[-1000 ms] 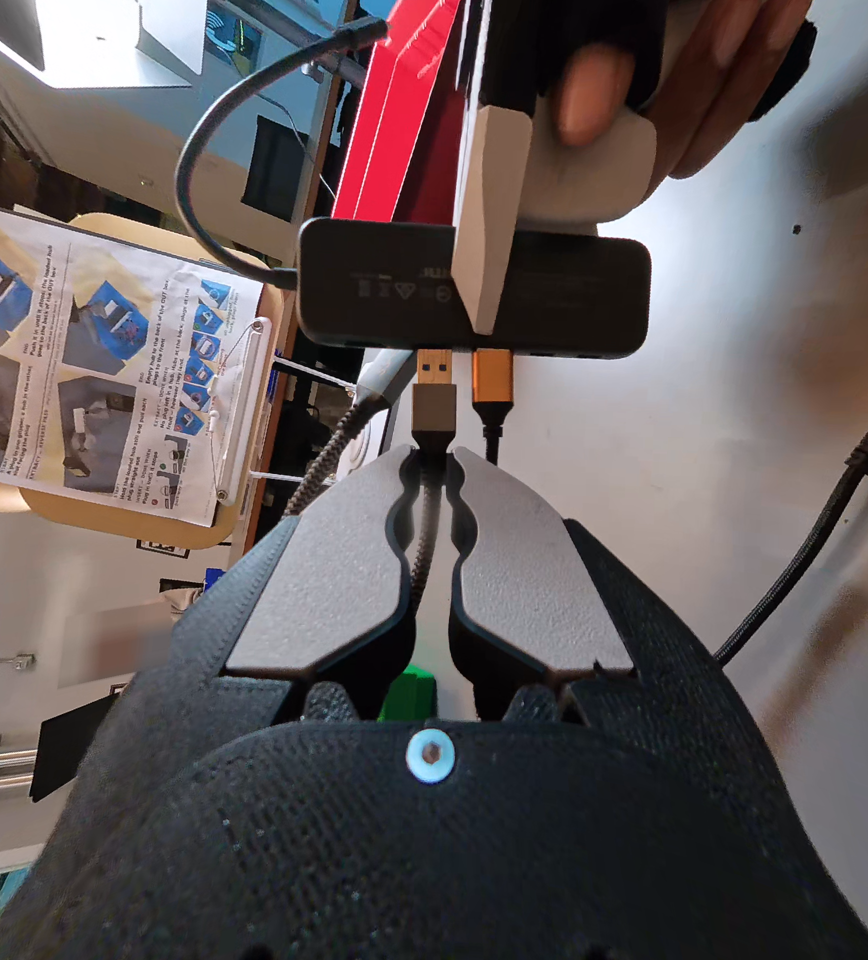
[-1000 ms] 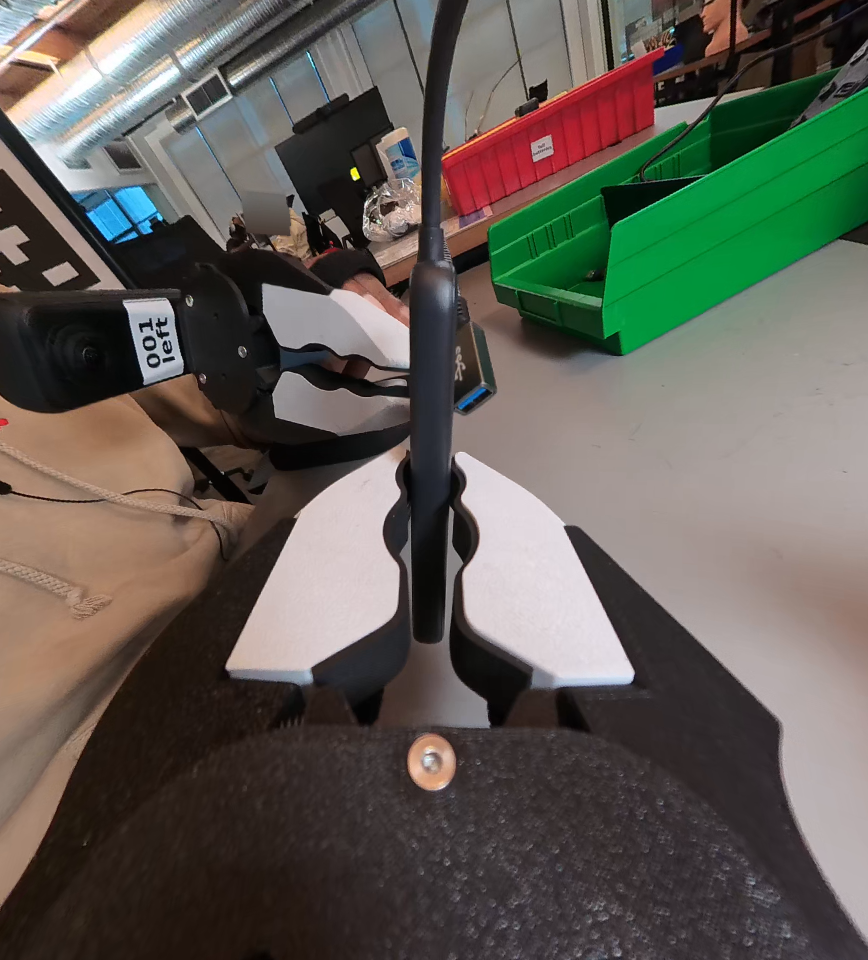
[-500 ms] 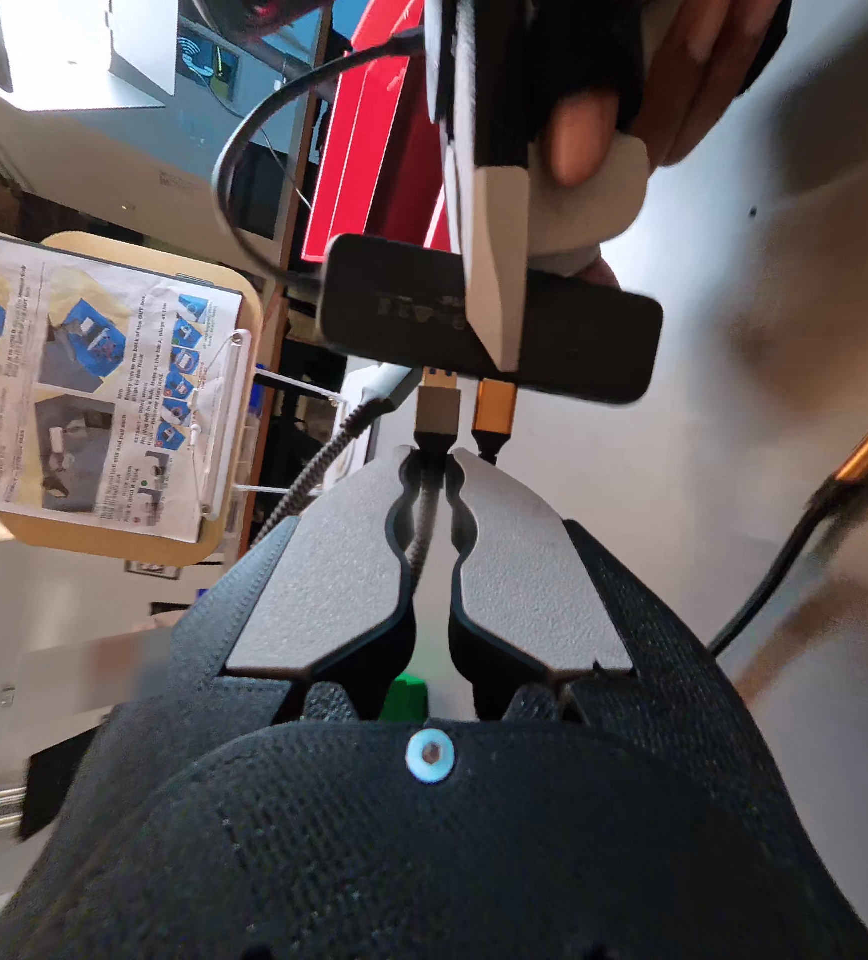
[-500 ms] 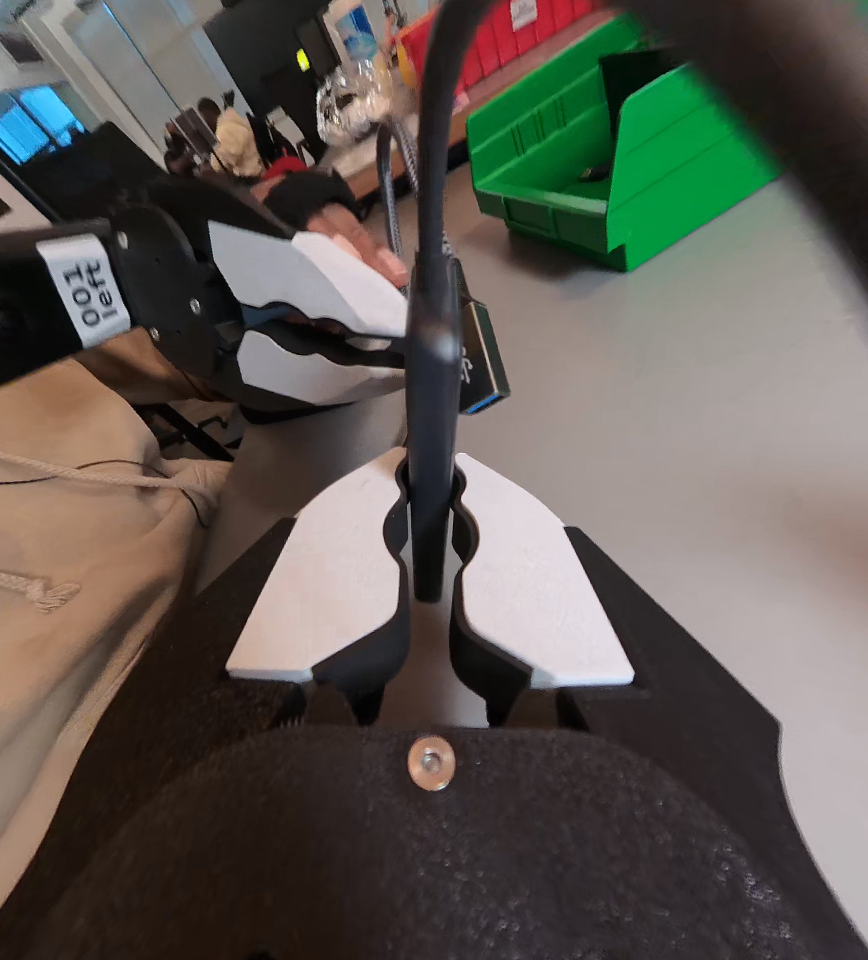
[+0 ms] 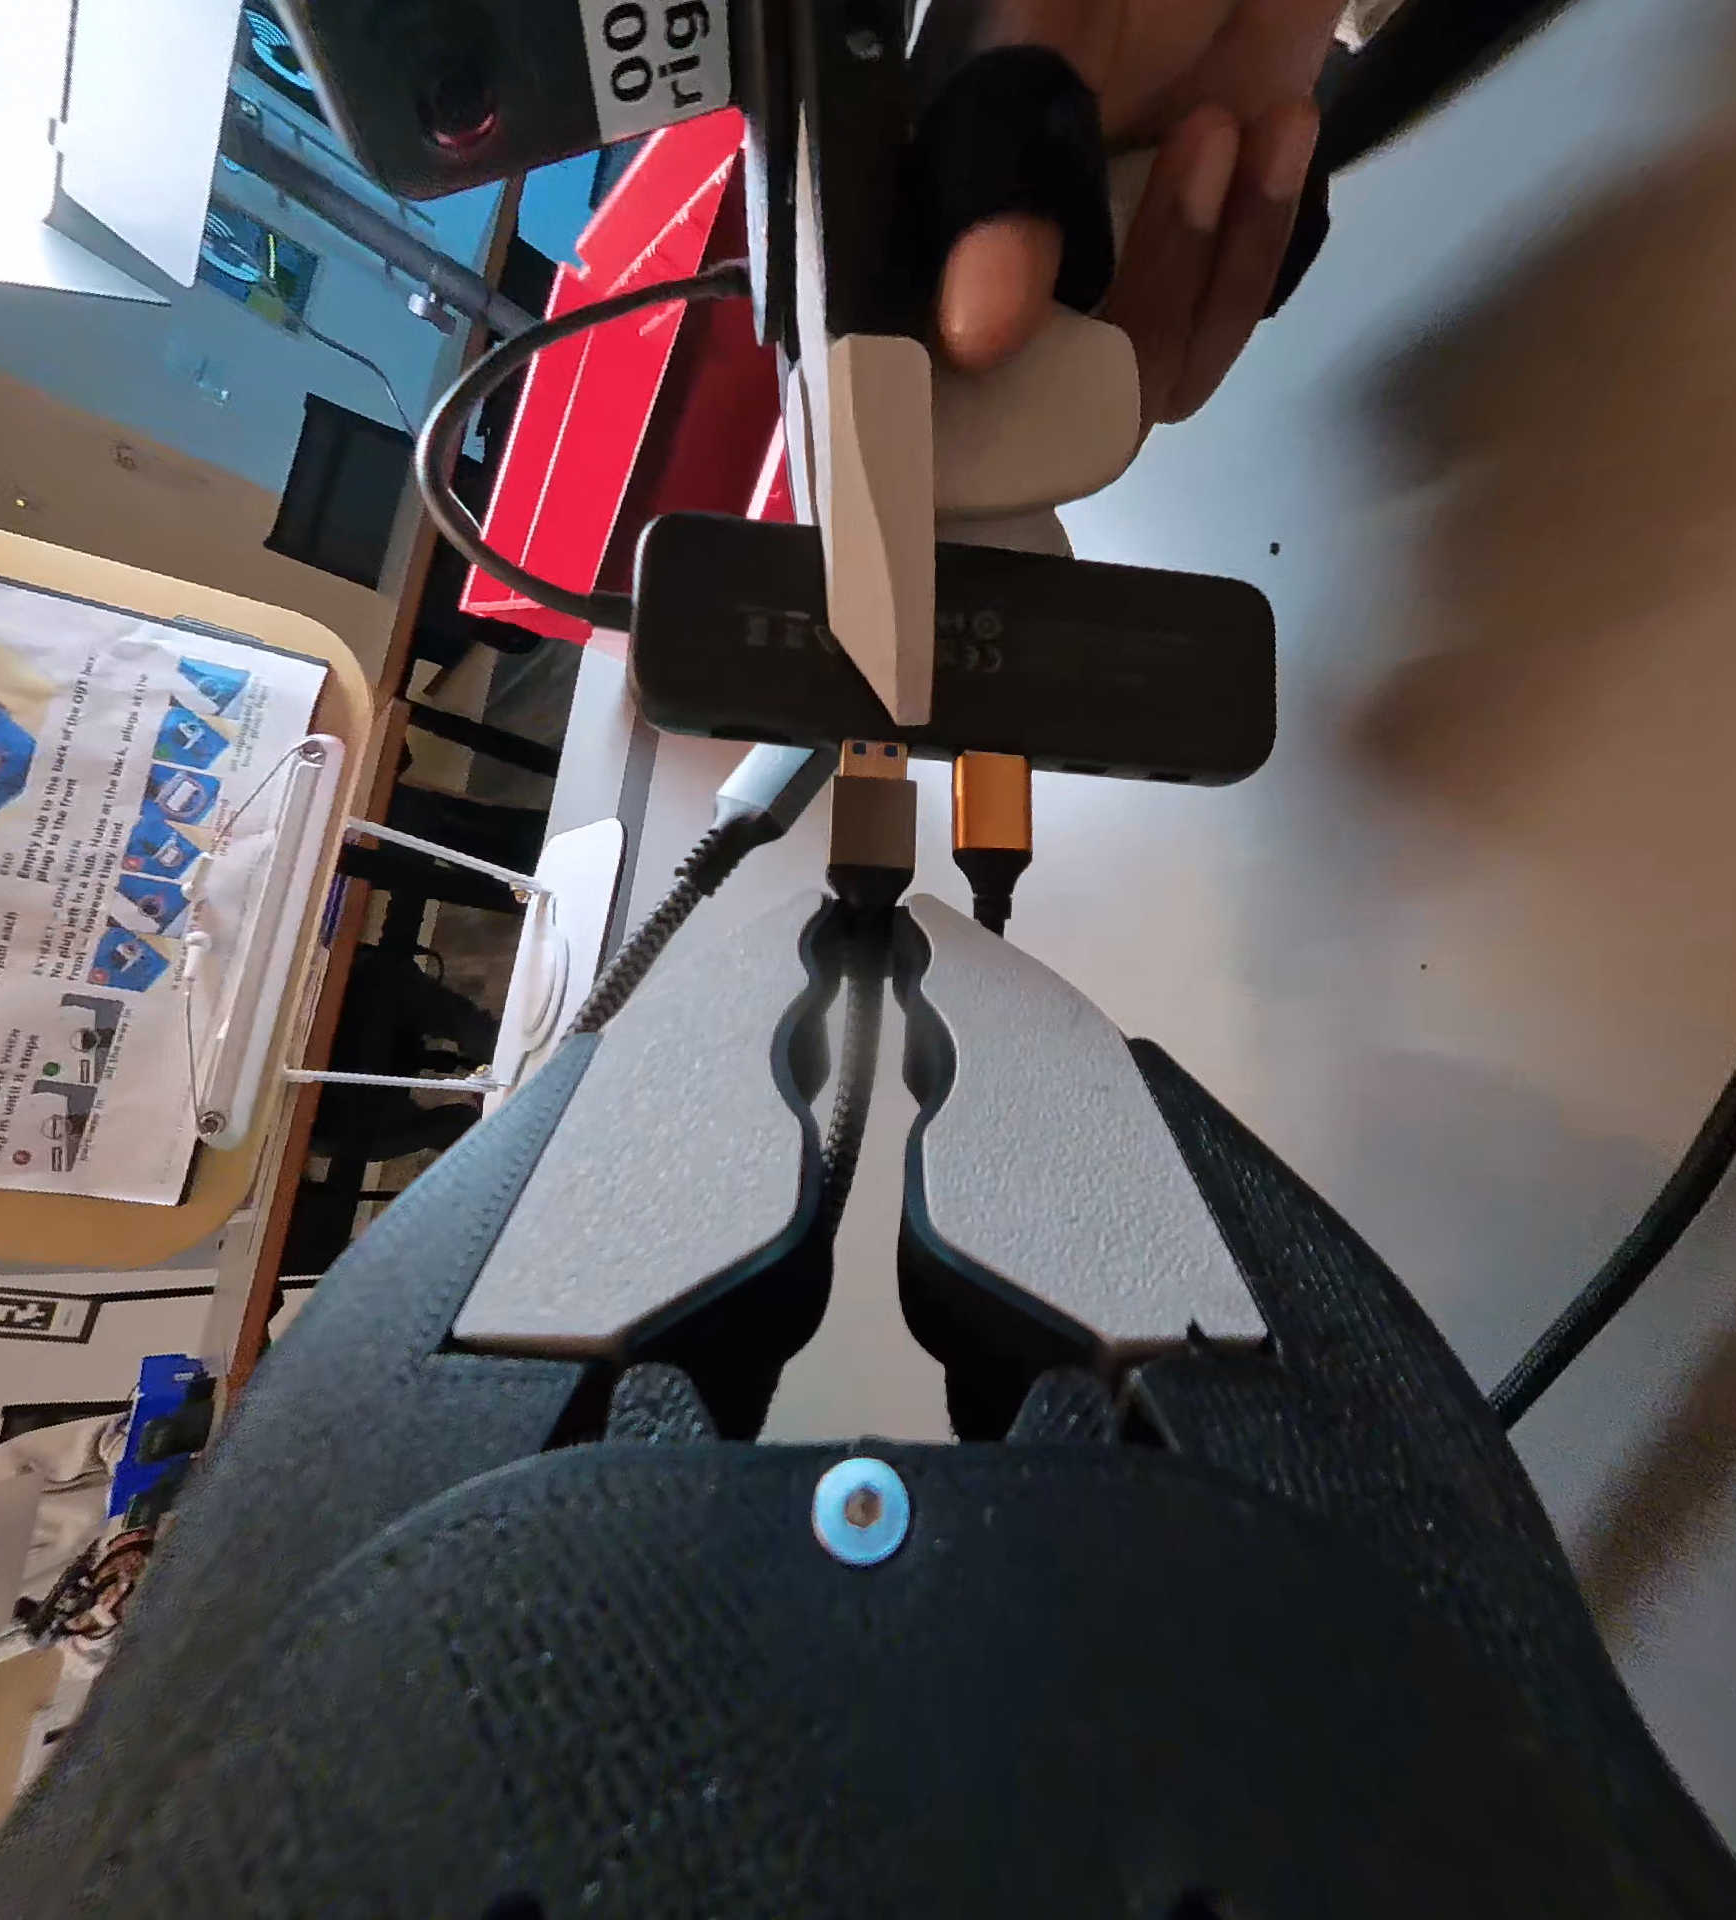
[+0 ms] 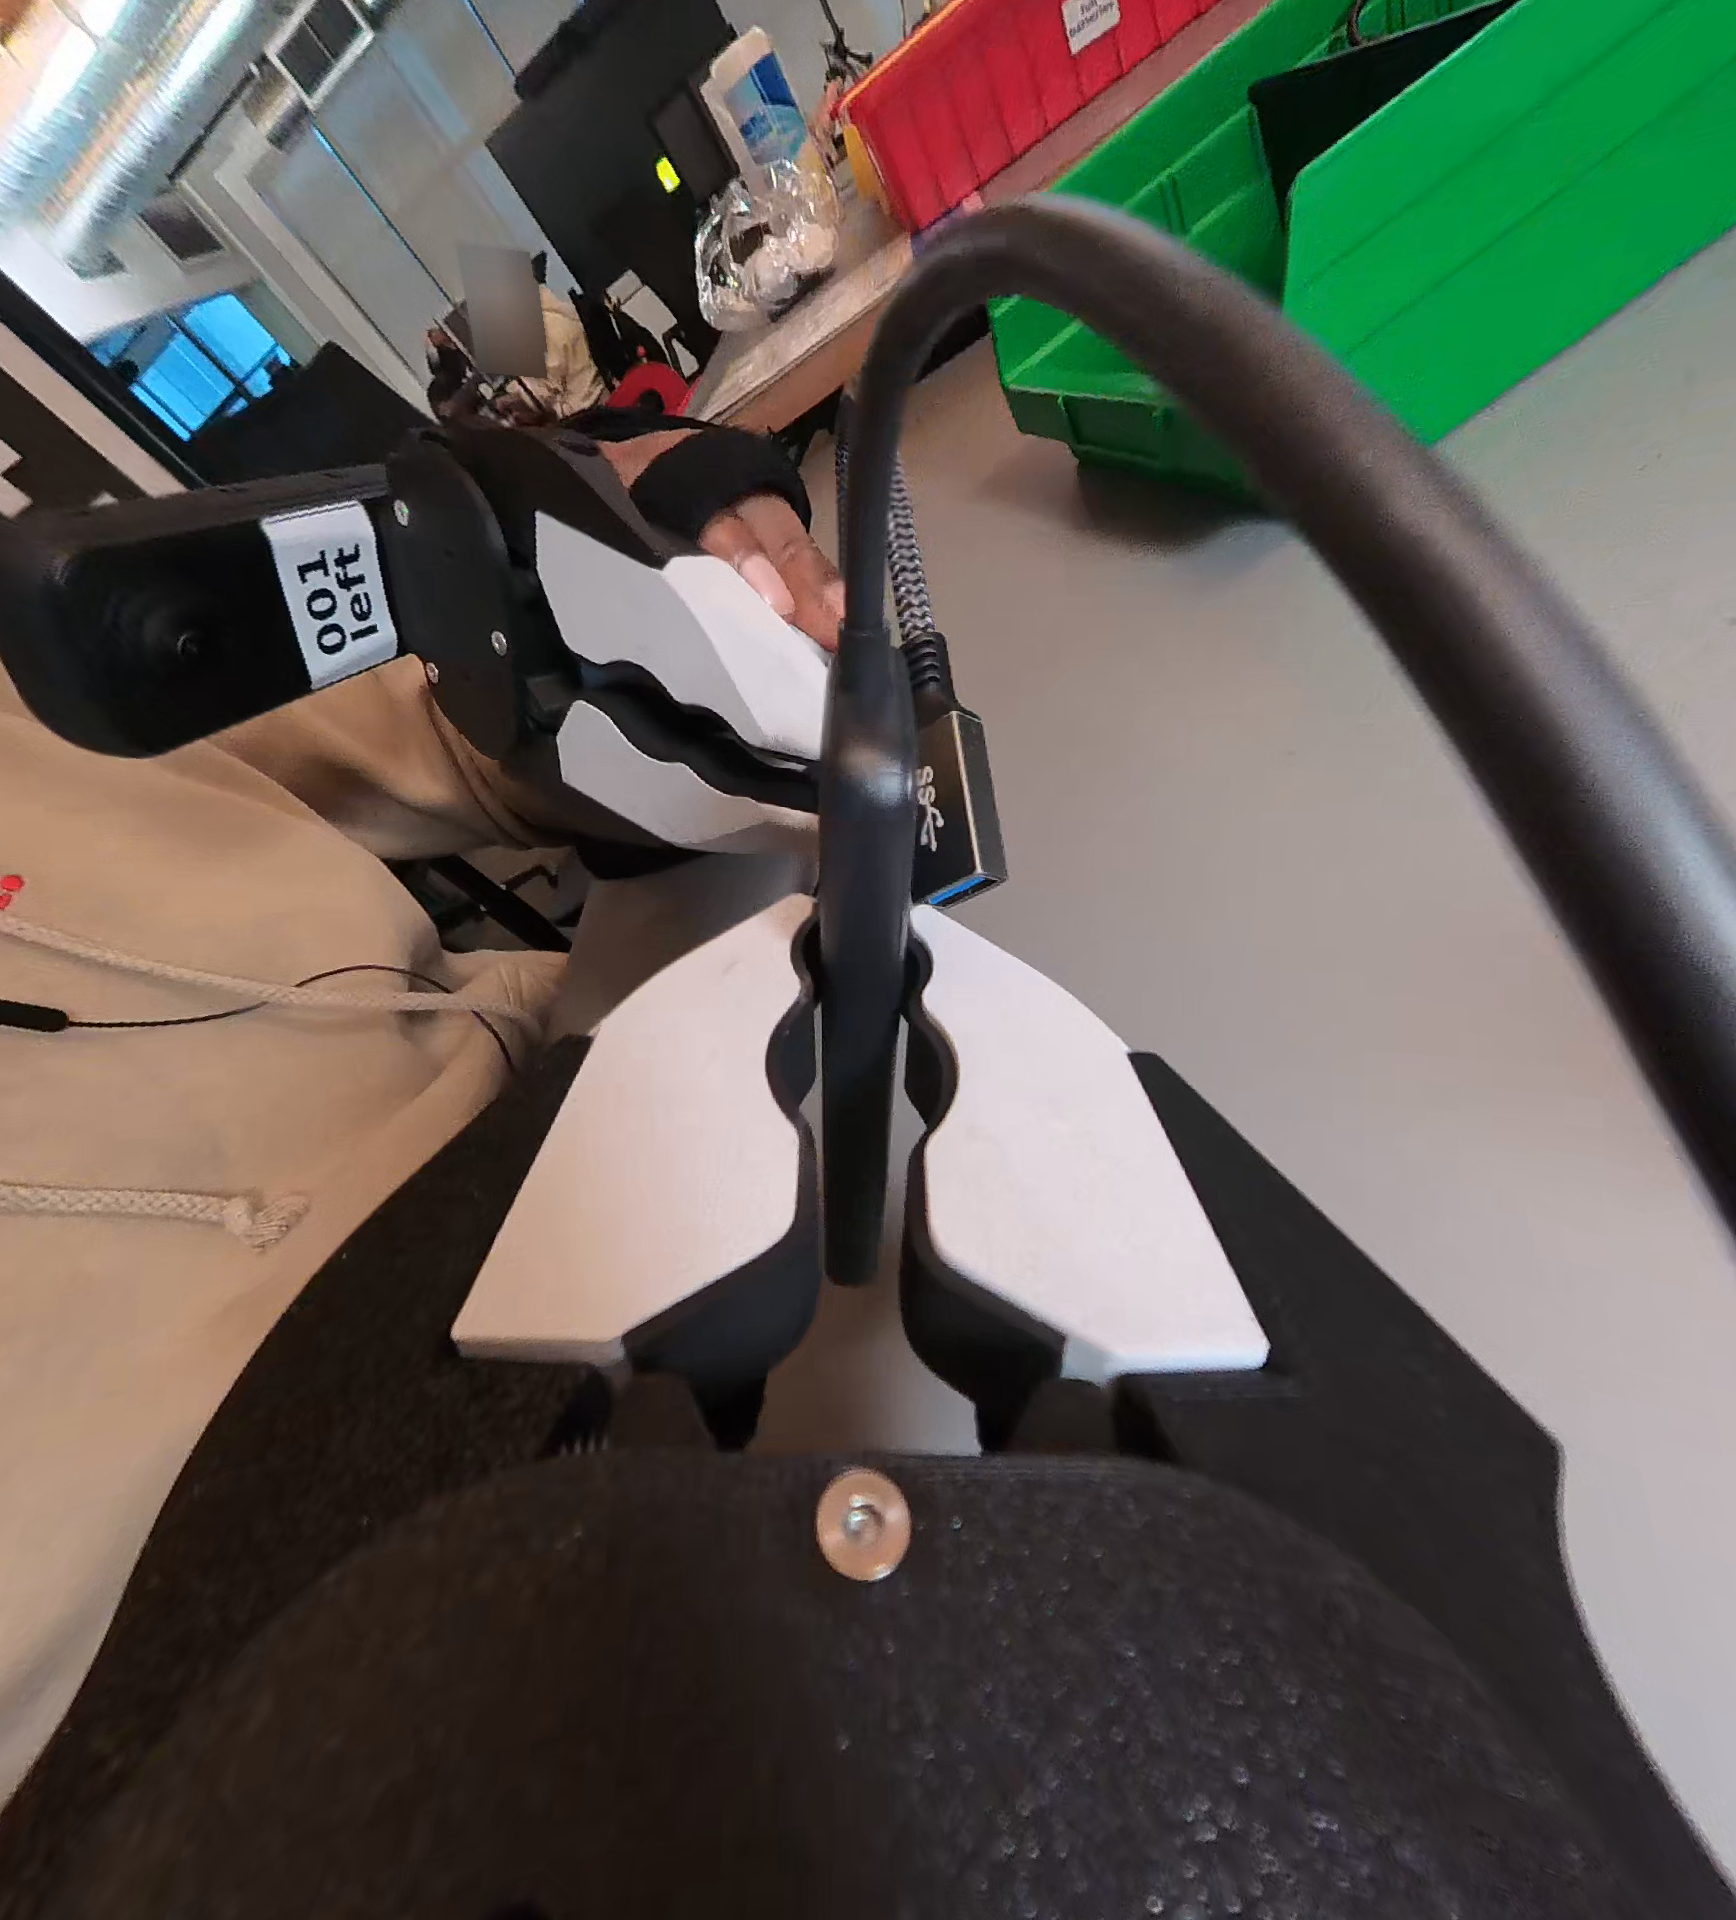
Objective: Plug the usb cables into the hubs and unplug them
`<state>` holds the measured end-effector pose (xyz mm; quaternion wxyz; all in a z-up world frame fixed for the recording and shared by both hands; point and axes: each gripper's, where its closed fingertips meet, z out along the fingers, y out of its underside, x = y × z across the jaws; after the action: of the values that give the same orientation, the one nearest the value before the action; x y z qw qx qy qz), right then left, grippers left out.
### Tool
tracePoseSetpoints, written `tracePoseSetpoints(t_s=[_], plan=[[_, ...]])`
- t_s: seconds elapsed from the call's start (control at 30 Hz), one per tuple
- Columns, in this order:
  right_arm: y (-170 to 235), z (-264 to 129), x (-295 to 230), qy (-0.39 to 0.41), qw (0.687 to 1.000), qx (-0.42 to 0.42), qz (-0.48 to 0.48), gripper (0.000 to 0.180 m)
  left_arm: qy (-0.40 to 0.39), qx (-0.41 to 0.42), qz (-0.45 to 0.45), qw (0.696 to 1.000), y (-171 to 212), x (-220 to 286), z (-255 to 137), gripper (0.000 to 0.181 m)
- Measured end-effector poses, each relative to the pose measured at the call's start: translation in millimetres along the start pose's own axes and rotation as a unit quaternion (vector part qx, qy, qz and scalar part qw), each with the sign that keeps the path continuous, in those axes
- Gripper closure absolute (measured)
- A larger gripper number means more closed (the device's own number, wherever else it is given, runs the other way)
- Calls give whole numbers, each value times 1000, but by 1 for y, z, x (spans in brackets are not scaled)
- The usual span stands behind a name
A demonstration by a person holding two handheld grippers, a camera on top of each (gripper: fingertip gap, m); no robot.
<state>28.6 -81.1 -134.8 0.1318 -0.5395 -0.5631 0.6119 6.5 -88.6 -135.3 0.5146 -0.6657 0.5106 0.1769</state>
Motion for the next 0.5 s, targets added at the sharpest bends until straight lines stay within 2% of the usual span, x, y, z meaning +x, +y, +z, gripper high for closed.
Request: tracePoseSetpoints(t_s=[0.2, 0.5], plan=[[4, 6, -5, -20, 1000, -7, 23, 168, 20, 25, -20, 999, -7, 8, -3, 172], [11, 9, -1, -21, 999, -14, 42, 168, 35, 20, -49, 998, -2, 13, -1, 172]])
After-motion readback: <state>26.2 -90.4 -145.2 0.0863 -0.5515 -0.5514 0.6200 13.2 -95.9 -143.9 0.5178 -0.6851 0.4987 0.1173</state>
